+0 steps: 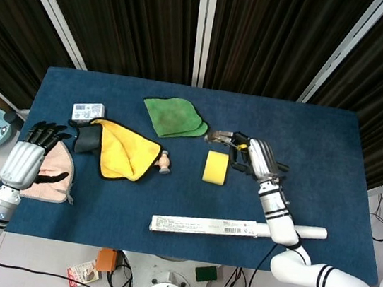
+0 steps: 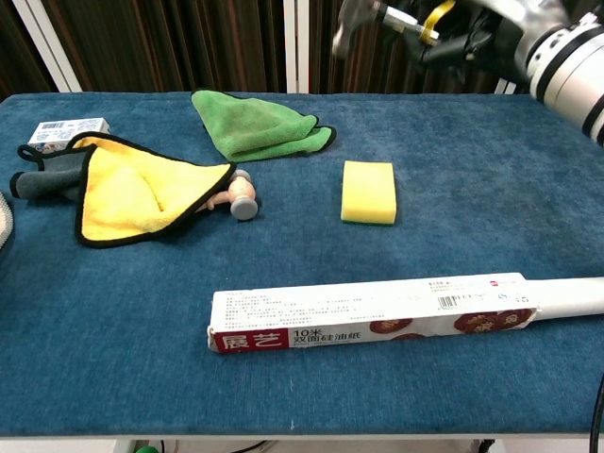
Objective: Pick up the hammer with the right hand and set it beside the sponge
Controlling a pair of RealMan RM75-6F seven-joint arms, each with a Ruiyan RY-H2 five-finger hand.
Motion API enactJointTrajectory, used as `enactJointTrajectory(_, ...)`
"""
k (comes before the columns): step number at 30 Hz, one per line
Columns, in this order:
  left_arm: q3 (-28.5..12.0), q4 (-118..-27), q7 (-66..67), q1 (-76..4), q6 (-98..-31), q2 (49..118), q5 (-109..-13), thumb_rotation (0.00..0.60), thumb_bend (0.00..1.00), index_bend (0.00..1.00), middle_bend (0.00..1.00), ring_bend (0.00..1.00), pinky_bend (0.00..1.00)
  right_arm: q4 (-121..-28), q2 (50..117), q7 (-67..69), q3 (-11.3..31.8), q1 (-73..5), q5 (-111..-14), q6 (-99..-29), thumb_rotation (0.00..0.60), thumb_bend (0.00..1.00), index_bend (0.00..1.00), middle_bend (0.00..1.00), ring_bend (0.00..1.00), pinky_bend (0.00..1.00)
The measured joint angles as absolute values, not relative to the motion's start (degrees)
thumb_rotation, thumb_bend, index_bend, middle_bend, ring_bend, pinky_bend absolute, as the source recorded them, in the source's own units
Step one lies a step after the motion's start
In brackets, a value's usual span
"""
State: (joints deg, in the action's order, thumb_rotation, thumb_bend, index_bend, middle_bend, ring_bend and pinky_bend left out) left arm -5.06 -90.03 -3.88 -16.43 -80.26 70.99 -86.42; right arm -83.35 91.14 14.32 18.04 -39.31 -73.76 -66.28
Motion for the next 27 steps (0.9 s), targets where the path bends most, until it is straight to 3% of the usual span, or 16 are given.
enactJointTrajectory(4, -5.09, -89.92, -3.96, -16.47, -80.09, 71.04, -86.33, 0.600, 0.04, 0.23, 0.14, 0.08, 0.08, -82.02, 91.74, 15.09, 17.70, -39.01, -74.64, -65.83, 0.600, 1.00, 1.00, 0.89, 0.82, 0.79)
enactJointTrajectory(8, -5.00, -89.69, -4.10, -16.50, -79.75, 71.08, -86.13, 0.600, 0.04, 0.23, 0.14, 0.08, 0.08, -81.40, 91.63, 11.15, 16.85, -39.94, -71.08, -60.27, 0.600, 1.00, 1.00, 0.89, 0.82, 0.79)
enactJointTrajectory(18, -4.90, -88.98, -4.59, -16.50, -79.23, 71.36, -85.75, 0.600, 0.04, 0.23, 0.14, 0.08, 0.08, -78.56, 91.73, -10.03, 13.07, -45.62, -53.04, -45.56, 0.600, 1.00, 1.00, 0.89, 0.82, 0.79)
enactJointTrajectory(22, -4.94, -88.82, -4.70, -16.47, -79.24, 71.34, -85.69, 0.600, 0.04, 0.23, 0.14, 0.08, 0.08, -79.13, 91.75, -12.68, 13.05, -46.47, -49.33, -45.65, 0.600, 1.00, 1.00, 0.89, 0.82, 0.79)
enactJointTrajectory(27, -5.01, -89.02, -4.72, -16.42, -79.56, 71.22, -85.89, 0.600, 0.04, 0.23, 0.14, 0.08, 0.08, -81.66, 90.52, -6.79, 14.37, -44.72, -54.49, -49.59, 0.600, 1.00, 1.00, 0.89, 0.82, 0.78)
